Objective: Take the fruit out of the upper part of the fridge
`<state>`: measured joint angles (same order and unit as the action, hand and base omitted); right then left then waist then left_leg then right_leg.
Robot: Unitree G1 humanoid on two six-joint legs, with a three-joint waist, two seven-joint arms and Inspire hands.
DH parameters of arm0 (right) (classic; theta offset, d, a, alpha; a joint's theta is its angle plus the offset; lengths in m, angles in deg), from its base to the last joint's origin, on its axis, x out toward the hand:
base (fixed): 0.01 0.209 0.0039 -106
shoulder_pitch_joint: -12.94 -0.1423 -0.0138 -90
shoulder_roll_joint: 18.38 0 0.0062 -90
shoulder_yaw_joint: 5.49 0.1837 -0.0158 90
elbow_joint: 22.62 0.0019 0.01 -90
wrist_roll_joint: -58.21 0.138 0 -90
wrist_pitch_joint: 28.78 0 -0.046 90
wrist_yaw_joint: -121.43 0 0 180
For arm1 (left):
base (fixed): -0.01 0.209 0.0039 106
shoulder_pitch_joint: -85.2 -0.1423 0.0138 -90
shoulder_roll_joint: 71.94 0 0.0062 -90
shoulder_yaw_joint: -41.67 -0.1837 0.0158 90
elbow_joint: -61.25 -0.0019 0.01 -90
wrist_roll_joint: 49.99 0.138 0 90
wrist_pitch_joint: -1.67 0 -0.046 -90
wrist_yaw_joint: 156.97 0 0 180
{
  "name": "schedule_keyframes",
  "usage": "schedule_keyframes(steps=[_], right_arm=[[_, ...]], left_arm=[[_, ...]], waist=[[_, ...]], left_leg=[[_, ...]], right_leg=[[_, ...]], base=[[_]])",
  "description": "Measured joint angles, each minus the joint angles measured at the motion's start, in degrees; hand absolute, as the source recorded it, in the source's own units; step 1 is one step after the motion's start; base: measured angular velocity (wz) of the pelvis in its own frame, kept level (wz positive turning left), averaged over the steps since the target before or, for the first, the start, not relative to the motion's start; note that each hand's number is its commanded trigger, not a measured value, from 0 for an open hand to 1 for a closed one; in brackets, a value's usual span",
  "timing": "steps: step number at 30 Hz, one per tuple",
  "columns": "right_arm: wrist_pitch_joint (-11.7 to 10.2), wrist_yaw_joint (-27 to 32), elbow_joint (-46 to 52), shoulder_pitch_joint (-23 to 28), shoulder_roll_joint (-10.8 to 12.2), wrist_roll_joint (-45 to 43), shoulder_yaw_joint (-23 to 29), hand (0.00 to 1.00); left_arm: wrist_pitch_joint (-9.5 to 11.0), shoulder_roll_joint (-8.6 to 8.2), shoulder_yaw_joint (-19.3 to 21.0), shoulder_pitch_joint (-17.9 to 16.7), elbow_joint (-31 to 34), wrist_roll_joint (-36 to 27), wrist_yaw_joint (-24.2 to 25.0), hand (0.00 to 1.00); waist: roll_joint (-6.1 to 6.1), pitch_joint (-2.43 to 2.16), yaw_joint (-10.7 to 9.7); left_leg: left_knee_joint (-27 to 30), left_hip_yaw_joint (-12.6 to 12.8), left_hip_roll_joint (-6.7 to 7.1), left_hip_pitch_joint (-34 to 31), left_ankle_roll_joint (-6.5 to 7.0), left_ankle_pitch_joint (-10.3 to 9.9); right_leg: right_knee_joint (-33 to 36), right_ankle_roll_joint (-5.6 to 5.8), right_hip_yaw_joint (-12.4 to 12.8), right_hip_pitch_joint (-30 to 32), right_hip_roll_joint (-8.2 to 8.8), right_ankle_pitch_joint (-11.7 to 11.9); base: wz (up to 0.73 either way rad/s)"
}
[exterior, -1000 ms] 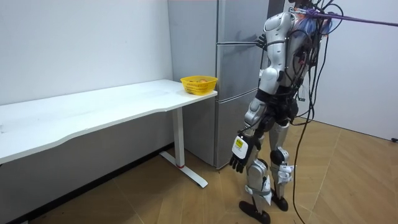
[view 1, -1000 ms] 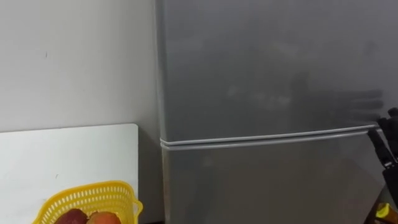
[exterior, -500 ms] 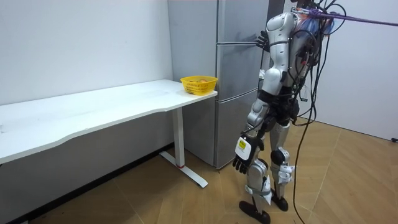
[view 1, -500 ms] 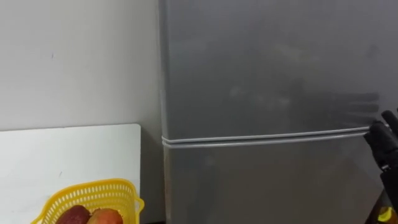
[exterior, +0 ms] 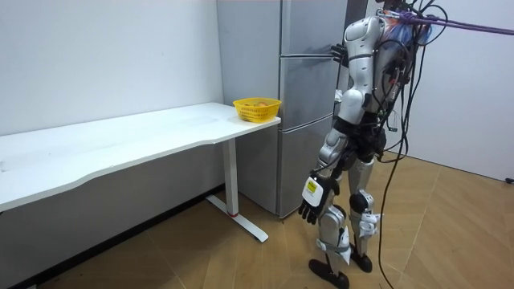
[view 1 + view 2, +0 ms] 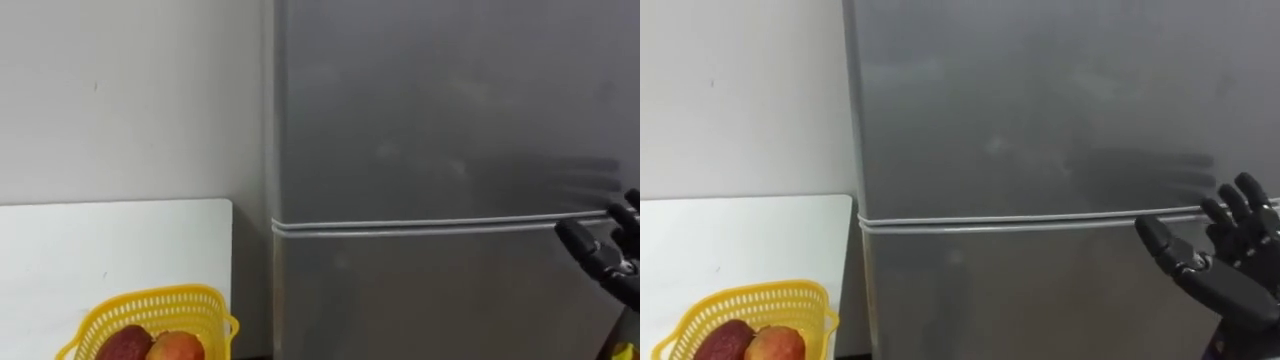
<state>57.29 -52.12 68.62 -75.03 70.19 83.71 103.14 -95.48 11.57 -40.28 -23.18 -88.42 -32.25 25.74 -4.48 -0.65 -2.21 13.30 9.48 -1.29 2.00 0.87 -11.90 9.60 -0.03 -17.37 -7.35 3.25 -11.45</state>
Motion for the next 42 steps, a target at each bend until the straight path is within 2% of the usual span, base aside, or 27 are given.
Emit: schedule_keyframes(steps=[3, 4, 7, 8, 12, 15, 20, 24, 26, 27, 32, 35, 37, 42], right_arm=[[1.04, 3.35, -5.10, 2.26, 0.40, -1.95, -1.45, 0.00], [2.00, 4.49, -6.69, 3.42, 1.12, -3.35, -1.65, 0.00], [2.87, 7.38, -11.32, 5.29, 3.23, -5.68, -2.48, 0.00], [2.88, 7.84, -12.40, 5.66, 3.37, -5.77, -2.82, 0.00], [4.29, 11.03, -18.19, 7.62, 4.61, -7.80, -3.95, 0.00], [4.44, 12.54, -21.28, 8.17, 5.98, -9.43, -3.99, 0.00], [4.83, 12.85, -28.03, 8.37, 6.58, -12.11, -8.57, 0.00], [5.09, 10.96, -35.94, 8.36, 6.96, -14.64, -11.84, 0.00], [5.30, 9.53, -39.06, 8.36, 7.26, -14.82, -11.87, 0.00], [5.19, 8.74, -41.88, 8.15, 7.29, -15.42, -11.85, 0.00], [5.28, 5.50, -56.37, 7.21, 7.35, -16.71, -13.13, 0.00], [5.47, 3.43, -60.42, 7.20, 7.42, -16.78, -13.77, 0.00], [6.54, 0.67, -62.73, 7.15, 7.62, -16.86, -13.91, 0.00], [6.66, -4.22, -66.86, 6.50, 8.01, -16.85, -15.19, 0.00]], left_arm=[[0.00, -0.09, -0.35, 0.02, 0.23, -0.06, -1.07, 0.00], [-0.06, -0.08, -0.35, -0.01, 0.26, -0.07, -1.49, 0.00], [-0.45, -0.08, -0.64, 0.04, -0.01, -0.20, -2.08, 0.00], [-0.45, -0.08, -0.67, 0.08, -0.21, -0.19, -2.09, 0.00], [-1.12, -0.23, -0.71, -0.06, -0.19, -0.02, -2.05, 0.00], [-1.64, -0.23, 0.00, -0.24, 1.27, -0.04, -2.06, 0.00], [-1.84, -1.10, -0.44, -0.05, 2.35, 0.39, -2.19, 0.00], [-2.15, -1.89, -0.56, 0.18, 2.03, 0.35, -2.22, 0.00], [-2.20, -1.92, -0.56, 0.37, 1.79, 0.36, -2.05, 0.00], [-2.16, -1.94, -0.48, 0.55, 1.42, 0.35, -2.04, 0.00], [-2.20, -1.92, -0.71, 0.90, -0.23, 0.40, -1.91, 0.00], [-2.53, -1.96, -1.57, 1.01, -0.30, 0.57, -1.84, 0.00], [-3.06, -1.93, -1.50, 1.29, -0.30, 0.69, -0.83, 0.00], [-3.96, -1.91, -1.51, 1.62, -0.56, 0.70, 1.21, 0.00]], waist=[[0.39, 0.06, 0.16], [0.64, 0.12, 0.15], [1.59, 0.29, -0.44], [1.40, 0.41, -0.46], [2.95, 0.20, -0.57], [2.64, 0.10, -0.58], [1.87, 0.05, -0.45], [2.23, 0.16, -0.12], [2.52, 0.31, 0.37], [2.66, 0.21, 0.56], [2.77, 0.31, 1.05], [2.80, 0.36, 1.04], [2.62, 0.41, 1.04], [2.15, 0.55, 1.36]], left_leg=[[0.20, -0.03, 0.04, -0.16, 0.01, -0.01], [0.25, -0.03, 0.05, -0.22, 0.01, -0.01], [0.12, 0.04, 0.08, -0.39, 0.01, -0.01], [0.05, 0.09, 0.10, -0.38, 0.01, -0.01], [-0.67, 1.09, 0.10, -0.42, 0.01, 0.01], [-0.53, 1.17, 0.12, -0.38, -0.02, 0.02], [-0.49, 1.37, 0.32, -0.09, 0.00, 0.02], [-0.47, 1.26, 0.44, 0.14, 0.07, -0.03], [-0.47, 1.21, 0.44, -0.10, 0.14, -0.08], [-0.47, 1.21, 0.46, -0.14, 0.17, -0.11], [-0.75, 1.15, 0.60, 0.60, 0.19, -0.12], [-0.89, 1.05, 0.68, 0.70, 0.19, -0.12], [-0.71, 0.65, 0.74, 0.67, 0.20, -0.11], [-0.57, 0.64, 0.72, 0.64, 0.21, -0.12]], right_leg=[[-0.03, 0.05, 0.00, 0.14, 0.02, -0.03], [0.05, 0.07, 0.07, 0.26, 0.02, -0.05], [0.02, 0.09, 0.05, 0.12, 0.04, -0.06], [0.02, 0.11, 0.05, 0.07, 0.06, -0.07], [0.06, 0.21, 0.24, 0.60, 0.21, -0.34], [0.07, 0.23, 0.12, 0.85, 0.26, -0.58], [-0.03, 0.36, -0.05, 0.42, 0.48, -0.65], [0.00, 0.53, 0.09, 0.41, 0.61, -0.77], [-0.05, 0.57, 0.08, 0.45, 0.61, -0.82], [-0.06, 0.60, 0.03, 0.41, 0.63, -0.84], [-0.08, 0.75, -0.27, -0.76, 0.69, -0.98], [-0.15, 0.84, -0.50, -0.84, 0.76, -1.05], [-0.27, 0.84, -0.64, -0.89, 0.76, -1.05], [-0.86, 0.83, -0.48, -0.89, 0.68, -1.03]], base=[[0.01], [0.00], [0.00], [0.00], [-0.05], [0.04], [0.02], [0.00], [0.00], [0.00], [0.03], [0.06], [0.02], [0.00]])
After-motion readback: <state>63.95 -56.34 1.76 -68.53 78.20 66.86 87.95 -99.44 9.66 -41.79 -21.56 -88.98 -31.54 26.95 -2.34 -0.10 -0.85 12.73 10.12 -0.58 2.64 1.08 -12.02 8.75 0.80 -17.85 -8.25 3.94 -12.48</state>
